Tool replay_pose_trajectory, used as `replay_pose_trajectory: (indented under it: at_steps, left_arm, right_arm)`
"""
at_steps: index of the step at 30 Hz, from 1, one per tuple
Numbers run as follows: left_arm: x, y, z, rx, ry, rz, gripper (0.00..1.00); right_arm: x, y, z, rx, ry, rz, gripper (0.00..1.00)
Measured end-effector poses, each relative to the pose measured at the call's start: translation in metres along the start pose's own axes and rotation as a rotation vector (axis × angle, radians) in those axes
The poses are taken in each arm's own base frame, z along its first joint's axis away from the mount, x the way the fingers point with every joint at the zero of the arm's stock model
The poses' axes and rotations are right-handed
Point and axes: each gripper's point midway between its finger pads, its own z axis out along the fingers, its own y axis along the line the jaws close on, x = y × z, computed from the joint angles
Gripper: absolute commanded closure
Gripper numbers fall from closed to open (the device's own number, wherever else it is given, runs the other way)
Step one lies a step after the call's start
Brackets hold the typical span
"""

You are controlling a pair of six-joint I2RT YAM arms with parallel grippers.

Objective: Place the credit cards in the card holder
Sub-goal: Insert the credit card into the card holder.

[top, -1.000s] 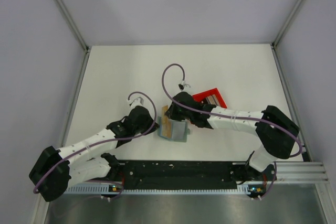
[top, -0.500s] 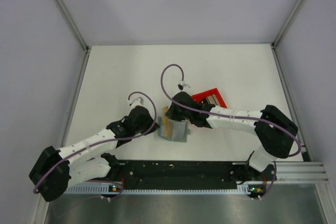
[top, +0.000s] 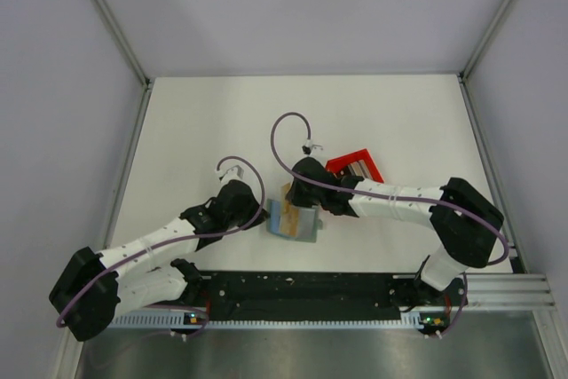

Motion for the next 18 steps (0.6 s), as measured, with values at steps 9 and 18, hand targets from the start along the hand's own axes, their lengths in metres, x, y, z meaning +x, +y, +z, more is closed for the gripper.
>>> replay_pose_trajectory:
  at_steps: [9, 18]
  left_arm:
    - [0.0, 0.0, 0.0, 0.0, 0.001, 0.0, 1.0]
    - [0.001, 0.0, 0.0, 0.002, 0.004, 0.0, 1.0]
  right_arm:
    - [0.001, -0.007, -0.003, 0.036, 0.007, -0.028, 1.0]
    - [-0.01, 0.003, -0.012, 0.021, -0.011, -0.035, 1.0]
